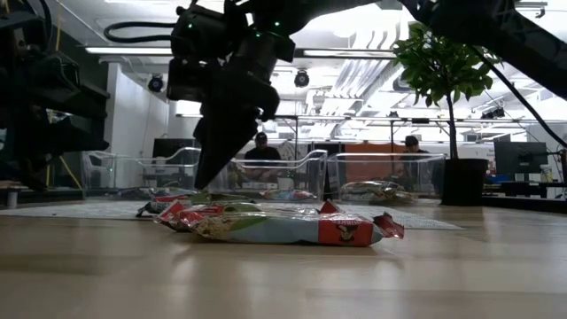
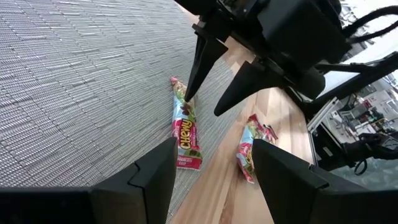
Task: Pick and place Granola Bars by type
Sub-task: Put the red granola bar into the middle transparent bin
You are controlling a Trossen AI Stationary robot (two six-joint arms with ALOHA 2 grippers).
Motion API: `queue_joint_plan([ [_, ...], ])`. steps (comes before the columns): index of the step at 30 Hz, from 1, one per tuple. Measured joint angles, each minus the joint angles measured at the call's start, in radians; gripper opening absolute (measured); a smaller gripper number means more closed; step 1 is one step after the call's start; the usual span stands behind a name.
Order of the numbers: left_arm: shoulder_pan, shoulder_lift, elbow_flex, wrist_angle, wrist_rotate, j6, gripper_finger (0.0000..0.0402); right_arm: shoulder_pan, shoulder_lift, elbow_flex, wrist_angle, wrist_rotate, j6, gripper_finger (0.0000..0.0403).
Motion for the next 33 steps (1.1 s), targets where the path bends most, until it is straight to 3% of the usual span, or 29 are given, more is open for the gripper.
queue_joint_plan([
  [14,0.0,0.0,0.0,0.002,0.025,-0.004,0.0206,-0.017,0.048,0.0,0.01,-0.051,0.025,0.0222],
  [23,0.0,0.0,0.0,0.002,0.025,-0.006,0.0206,0.011,0.056,0.0,0.031,0.055,0.019,0.0218],
  [33,0.0,0.0,0.0,-0.004,0.025,-0.005,0.0206,0.029,0.056,0.0,0.034,0.157,0.024,0.0172],
])
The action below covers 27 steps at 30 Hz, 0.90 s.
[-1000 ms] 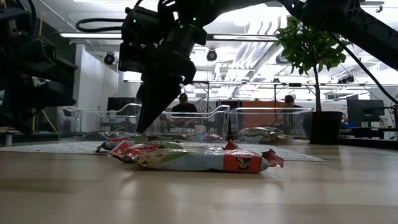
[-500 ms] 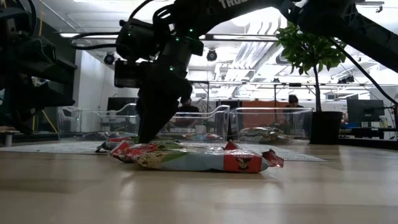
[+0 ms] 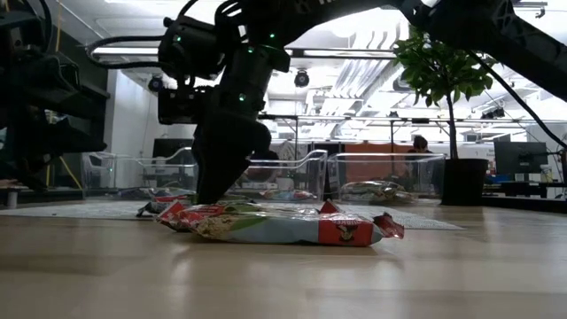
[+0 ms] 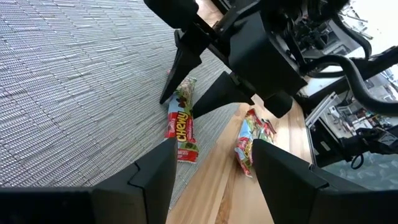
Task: Pick and place Granola Bars by type
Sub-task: Put the red granola bar into the middle transparent bin
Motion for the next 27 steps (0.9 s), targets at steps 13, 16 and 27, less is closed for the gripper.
queue_joint_plan([
  [13,0.0,0.0,0.0,-0.001,0.0,-0.001,0.0206,-0.014,-0.031,0.0,-0.01,0.018,0.124,0.0122],
  [16,0.0,0.0,0.0,-0.002,0.0,-0.002,0.0206,-0.027,-0.065,0.0,-0.005,0.024,0.145,0.0115],
  [27,0.0,0.0,0.0,-0.004,0.0,-0.002,0.0206,-0.17,-0.215,0.001,0.0,0.22,0.168,0.0107],
])
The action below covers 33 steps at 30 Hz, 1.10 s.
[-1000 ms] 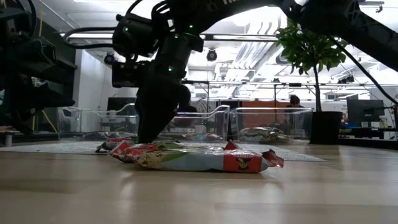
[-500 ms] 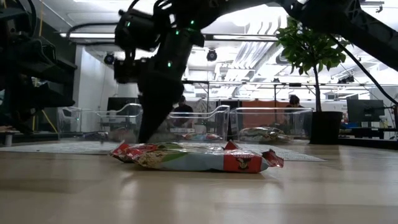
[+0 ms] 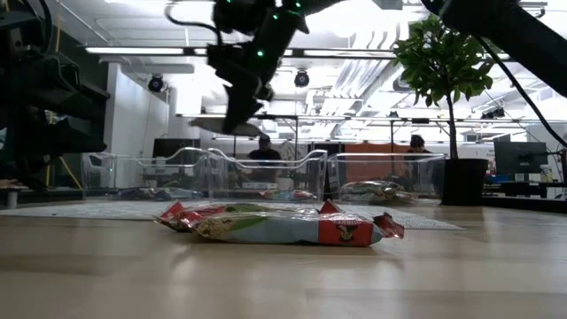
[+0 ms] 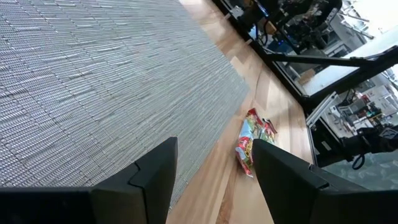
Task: Pick and place Granola Bars by type
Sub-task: Put the red granola bar into the middle transparent bin
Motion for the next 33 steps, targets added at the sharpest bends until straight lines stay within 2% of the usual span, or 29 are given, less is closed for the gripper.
queue_joint_plan([
  [4,0.0,0.0,0.0,0.0,0.0,0.0,0.0206,-0.101,-0.027,0.0,-0.008,0.028,0.043,0.0107],
  [13,0.0,0.0,0.0,0.001,0.0,-0.011,0.0206,-0.291,-0.026,0.0,-0.065,0.016,0.102,0.0107],
  [18,0.0,0.0,0.0,0.0,0.0,-0.011,0.0206,-0.345,-0.025,0.0,-0.066,-0.039,0.126,0.0113],
  [25,0.0,0.0,0.0,0.0,-0.002,-0.018,0.0206,-0.36,-0.025,0.0,-0.067,-0.09,0.124,0.0154],
  [29,0.0,0.0,0.0,-0.003,-0.005,-0.018,0.0206,-0.346,-0.025,0.0,-0.06,-0.254,0.125,0.0172],
  [33,0.0,0.0,0.0,-0.008,-0.006,-0.018,0.0206,-0.274,-0.025,0.0,-0.061,-0.383,0.091,0.0176],
])
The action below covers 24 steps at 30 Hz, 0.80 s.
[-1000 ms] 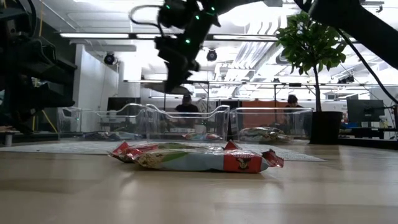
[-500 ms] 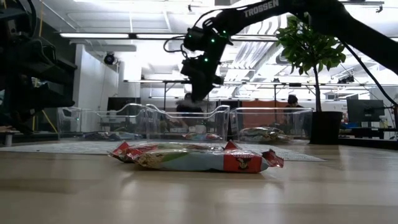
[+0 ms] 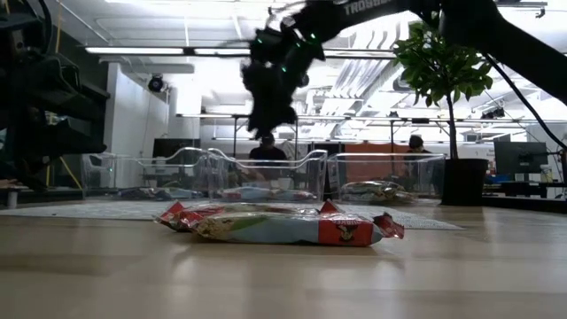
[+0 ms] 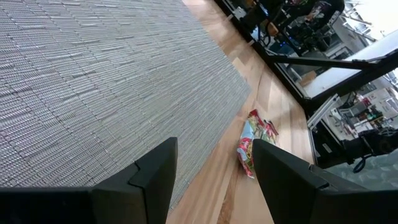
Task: Pick and place Granola Bars by type
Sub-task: Put the red granola bar into the middle transparent bin
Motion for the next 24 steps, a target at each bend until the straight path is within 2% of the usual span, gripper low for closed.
queue_joint_plan([
  [7,0.0,0.0,0.0,0.0,-0.001,0.005,0.0206,0.21,-0.006,0.0,-0.012,-0.076,-0.077,0.0177],
  [11,0.0,0.0,0.0,0.0,0.01,0.011,0.0206,0.345,-0.006,0.0,-0.065,0.028,-0.08,0.0177],
  [17,0.0,0.0,0.0,0.0,0.037,0.026,0.0206,0.482,0.004,0.0,-0.091,0.215,-0.01,0.0177],
  [21,0.0,0.0,0.0,0.001,0.055,0.031,0.0206,0.529,0.015,-0.036,-0.044,0.252,0.126,0.0177],
  [24,0.0,0.0,0.0,-0.002,0.067,0.035,0.0206,0.555,0.015,-0.133,0.035,0.256,0.216,0.0177],
])
